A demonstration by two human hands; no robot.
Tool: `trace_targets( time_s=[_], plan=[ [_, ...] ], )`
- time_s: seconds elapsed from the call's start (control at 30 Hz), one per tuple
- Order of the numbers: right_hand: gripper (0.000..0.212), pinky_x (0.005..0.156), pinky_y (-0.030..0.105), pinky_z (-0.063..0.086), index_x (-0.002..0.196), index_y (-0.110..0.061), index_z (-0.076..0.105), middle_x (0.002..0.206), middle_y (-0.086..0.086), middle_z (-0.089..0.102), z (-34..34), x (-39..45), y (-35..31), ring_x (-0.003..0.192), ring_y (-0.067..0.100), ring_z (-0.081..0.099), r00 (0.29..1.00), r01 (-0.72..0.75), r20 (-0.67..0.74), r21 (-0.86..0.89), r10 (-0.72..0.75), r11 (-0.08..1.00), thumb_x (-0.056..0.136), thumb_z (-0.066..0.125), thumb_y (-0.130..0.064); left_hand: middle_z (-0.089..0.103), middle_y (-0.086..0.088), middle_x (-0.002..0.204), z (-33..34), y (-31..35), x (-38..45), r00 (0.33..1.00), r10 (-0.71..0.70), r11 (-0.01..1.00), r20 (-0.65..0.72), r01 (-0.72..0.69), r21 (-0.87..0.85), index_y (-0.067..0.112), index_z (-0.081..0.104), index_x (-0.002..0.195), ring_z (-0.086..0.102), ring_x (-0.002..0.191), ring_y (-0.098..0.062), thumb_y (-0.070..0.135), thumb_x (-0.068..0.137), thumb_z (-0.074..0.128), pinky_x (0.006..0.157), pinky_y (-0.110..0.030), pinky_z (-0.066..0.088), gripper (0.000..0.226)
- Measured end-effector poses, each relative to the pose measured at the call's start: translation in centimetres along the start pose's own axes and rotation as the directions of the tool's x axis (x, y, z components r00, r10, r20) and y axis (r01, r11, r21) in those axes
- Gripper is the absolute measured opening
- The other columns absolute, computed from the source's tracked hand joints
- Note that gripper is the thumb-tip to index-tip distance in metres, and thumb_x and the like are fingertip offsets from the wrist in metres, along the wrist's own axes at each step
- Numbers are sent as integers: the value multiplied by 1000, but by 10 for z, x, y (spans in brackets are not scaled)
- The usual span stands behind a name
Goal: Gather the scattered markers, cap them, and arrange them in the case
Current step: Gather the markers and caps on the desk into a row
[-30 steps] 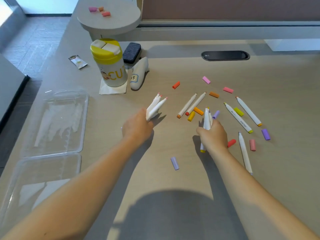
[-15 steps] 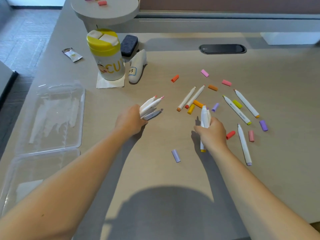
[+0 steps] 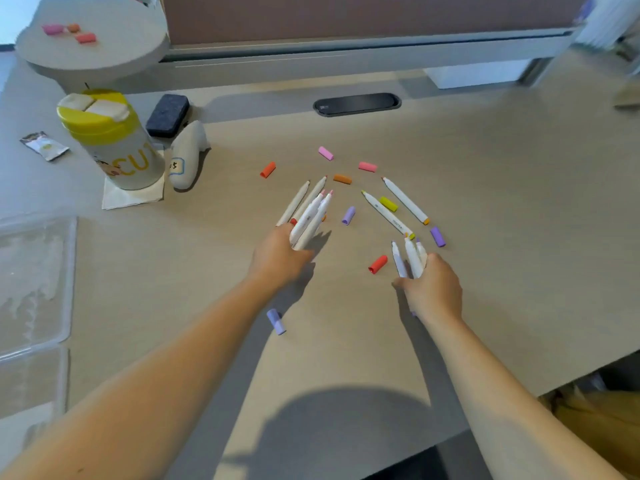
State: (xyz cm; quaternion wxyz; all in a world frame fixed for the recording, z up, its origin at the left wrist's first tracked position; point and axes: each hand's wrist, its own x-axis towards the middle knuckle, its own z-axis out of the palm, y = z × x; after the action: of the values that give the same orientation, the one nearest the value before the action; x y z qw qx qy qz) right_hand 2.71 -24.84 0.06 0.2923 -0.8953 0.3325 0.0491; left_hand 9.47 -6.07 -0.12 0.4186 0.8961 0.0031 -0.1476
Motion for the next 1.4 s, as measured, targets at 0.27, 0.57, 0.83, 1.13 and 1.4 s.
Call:
trace_targets(
  time_s=[0.27, 0.57, 0.83, 1.13, 1.4],
  plan=[
    [26, 64, 35, 45, 95, -11, 36, 81, 3, 46, -8, 21, 0, 79, 31, 49, 989, 48, 139, 31, -52, 998, 79, 57, -9, 43, 3, 66, 21, 20, 18, 992, -96, 994, -85, 100, 40, 13, 50, 94, 45, 72, -25, 16, 84, 56, 46, -25, 29, 12],
    [13, 58, 29, 34, 83, -15, 41, 72, -2, 46, -24, 81, -26, 74, 28, 44, 968, 207, 119, 107, -220, 972, 83, 53, -11, 44, 1, 64, 8, 33, 61, 953, -176, 981, -247, 190, 36, 13, 48, 74, 46, 67, -23, 12, 80, 61, 47, -27, 30, 15],
    [25, 65, 28, 32, 109, -6, 51, 109, 11, 58, -10, 111, -43, 79, 25, 41, 956, 265, 172, -148, -239, 953, 84, 53, -9, 51, -6, 82, 0, 26, 93, 944, -243, 926, -221, 294, 236, 11, 49, 88, 50, 72, -22, 32, 76, 70, 51, -27, 38, 32],
    [22, 64, 28, 37, 95, -11, 41, 85, 3, 48, -1, 107, -55, 78, 27, 46, 951, 221, 246, -113, -189, 969, 79, 57, -8, 47, 0, 68, 8, 35, 117, 941, -305, 897, -145, 335, 287, 13, 47, 95, 52, 60, -18, 28, 77, 71, 59, -30, 48, 35],
    [27, 68, 31, 37, 104, -7, 44, 92, 6, 50, -15, 111, -61, 83, 31, 48, 972, 196, 115, 89, -206, 976, 80, 56, -10, 45, 1, 69, 0, 36, 119, 975, -213, 932, -67, 224, 286, 10, 47, 104, 48, 64, -17, 20, 79, 68, 56, -28, 43, 34]
  ],
)
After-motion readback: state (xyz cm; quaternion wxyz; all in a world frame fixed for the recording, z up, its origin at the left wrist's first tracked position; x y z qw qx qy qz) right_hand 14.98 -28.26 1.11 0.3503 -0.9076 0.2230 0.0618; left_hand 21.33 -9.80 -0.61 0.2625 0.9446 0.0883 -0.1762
